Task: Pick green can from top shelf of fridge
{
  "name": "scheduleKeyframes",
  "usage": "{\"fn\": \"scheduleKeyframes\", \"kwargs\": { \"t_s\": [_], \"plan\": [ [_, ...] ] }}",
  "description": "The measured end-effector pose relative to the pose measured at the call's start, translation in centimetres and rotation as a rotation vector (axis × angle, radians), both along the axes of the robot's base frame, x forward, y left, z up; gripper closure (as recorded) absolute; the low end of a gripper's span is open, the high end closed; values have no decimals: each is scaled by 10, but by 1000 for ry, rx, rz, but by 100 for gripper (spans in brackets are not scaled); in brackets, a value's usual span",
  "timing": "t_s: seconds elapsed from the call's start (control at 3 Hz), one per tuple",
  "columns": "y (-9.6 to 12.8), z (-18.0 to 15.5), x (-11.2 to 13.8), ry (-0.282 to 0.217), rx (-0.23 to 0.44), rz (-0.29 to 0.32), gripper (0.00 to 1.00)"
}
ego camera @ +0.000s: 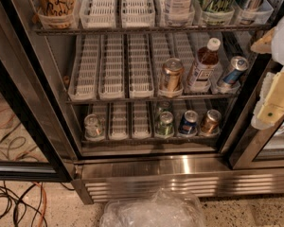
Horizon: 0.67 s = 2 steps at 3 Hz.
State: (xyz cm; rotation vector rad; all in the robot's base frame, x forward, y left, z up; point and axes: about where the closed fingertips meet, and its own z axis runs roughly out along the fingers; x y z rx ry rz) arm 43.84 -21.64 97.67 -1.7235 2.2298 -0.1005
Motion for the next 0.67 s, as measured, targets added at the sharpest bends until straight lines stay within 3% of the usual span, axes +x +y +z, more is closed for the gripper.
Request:
{"fn": "scheduleKeyframes", "kwargs": {
  "t_s": [0.33, 0.67],
  "plan": [
    [0, 0, 0, 0, 0, 0, 0],
    [3, 2, 2, -17, 41, -4, 0]
  ]
}}
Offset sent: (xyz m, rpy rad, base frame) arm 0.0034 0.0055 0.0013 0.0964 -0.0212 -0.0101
